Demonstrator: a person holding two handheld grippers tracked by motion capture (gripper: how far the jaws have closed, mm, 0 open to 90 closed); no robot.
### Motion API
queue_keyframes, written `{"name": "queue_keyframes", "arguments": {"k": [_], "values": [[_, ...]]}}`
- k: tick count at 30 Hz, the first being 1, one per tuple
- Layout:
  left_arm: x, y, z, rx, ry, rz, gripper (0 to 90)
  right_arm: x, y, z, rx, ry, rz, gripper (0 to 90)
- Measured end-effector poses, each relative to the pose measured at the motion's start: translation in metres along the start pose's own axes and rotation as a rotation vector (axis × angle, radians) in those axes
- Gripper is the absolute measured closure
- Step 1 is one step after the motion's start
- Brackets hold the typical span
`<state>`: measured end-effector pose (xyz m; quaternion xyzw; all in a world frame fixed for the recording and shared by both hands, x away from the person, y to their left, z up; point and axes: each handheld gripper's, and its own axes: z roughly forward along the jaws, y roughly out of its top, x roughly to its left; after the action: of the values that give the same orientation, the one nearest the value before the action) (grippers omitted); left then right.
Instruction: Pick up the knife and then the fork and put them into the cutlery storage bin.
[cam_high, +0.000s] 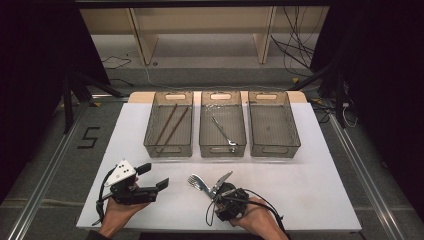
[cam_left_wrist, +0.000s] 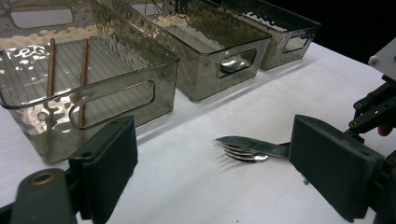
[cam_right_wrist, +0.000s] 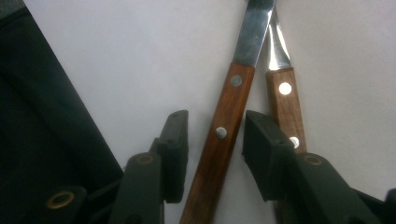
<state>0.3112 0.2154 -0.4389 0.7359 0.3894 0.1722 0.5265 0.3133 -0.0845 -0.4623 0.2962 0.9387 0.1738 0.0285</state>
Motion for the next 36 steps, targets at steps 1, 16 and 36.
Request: {"name": "queue_keyframes", "arguments": {"k": [1,16,36], "values": [[0.0,0.0,0.0,-0.001,0.0,0.0,14.9,0.0,0.0,0.001,0.004,-0.006,-0.005,63.4],[-0.001,0.0,0.001,0.007,-0.007,0.007,14.9,0.003,0.009,0.002,0.053,-0.04,-0.014,68.1],[-0.002,0.0,0.001,0.004,-0.008,0.009,14.9,0.0,0.016,0.004,0.093,-0.04,0.02,74.0]]}}
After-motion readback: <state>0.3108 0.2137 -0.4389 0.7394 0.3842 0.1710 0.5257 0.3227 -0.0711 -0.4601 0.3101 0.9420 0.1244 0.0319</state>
